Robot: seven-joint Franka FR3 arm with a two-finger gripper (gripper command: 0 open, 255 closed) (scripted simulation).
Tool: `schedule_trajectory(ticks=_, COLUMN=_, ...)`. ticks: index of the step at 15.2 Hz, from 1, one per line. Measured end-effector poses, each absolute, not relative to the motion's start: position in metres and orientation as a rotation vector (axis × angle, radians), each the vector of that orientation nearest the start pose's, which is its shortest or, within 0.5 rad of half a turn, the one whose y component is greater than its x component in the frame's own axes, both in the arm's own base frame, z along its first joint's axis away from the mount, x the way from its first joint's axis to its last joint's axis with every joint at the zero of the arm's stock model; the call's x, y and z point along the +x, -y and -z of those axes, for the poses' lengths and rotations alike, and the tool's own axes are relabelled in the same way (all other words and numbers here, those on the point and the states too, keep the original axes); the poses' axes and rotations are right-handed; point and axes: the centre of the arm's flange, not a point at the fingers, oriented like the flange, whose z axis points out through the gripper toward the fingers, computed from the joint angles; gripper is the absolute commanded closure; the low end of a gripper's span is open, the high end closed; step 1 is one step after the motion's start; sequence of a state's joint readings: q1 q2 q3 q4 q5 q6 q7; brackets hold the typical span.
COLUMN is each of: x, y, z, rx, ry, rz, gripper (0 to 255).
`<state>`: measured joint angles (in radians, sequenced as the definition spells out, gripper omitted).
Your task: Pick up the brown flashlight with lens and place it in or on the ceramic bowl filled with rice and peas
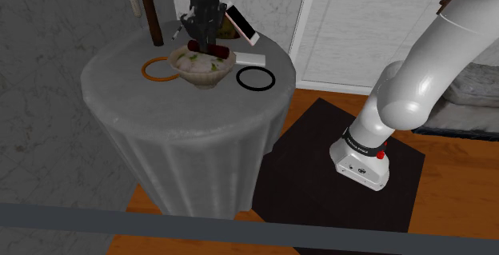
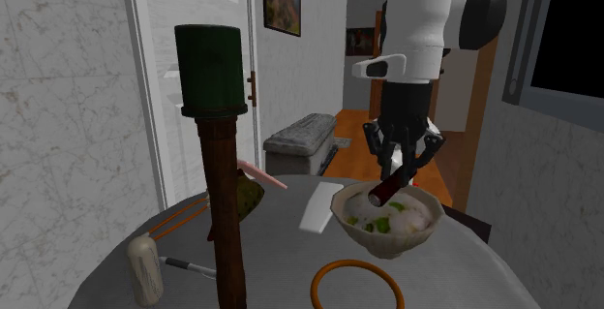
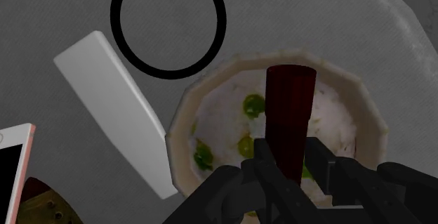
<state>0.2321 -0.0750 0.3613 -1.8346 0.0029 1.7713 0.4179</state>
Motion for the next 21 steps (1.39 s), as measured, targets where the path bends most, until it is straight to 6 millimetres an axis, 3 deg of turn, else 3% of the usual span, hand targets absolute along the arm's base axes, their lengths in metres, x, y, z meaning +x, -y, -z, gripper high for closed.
schedule_trajectory(ticks=4, x=0.446, y=-0.307, z=-0.554, rx=-3.147, ry=0.275, rz=0.028, gripper=255)
schedule_trajectory(ticks=5, x=0.446, y=-0.307, z=-0.554, rx=-3.147, ry=0.275, rz=0.028, gripper=0)
schedule_trajectory(ticks=11, x=0.446, y=-0.307, z=-0.554, rx=-3.147, ry=0.275, rz=0.028, gripper=0)
schedule_trajectory(ticks=16, x=0.445, y=-0.307, z=-0.599, rx=-3.146, ry=0.275, rz=0.030, gripper=0)
schedule_trajectory(ticks=21, x=0.445, y=-0.308, z=-0.603, rx=-3.147, ry=0.275, rz=0.028, gripper=0)
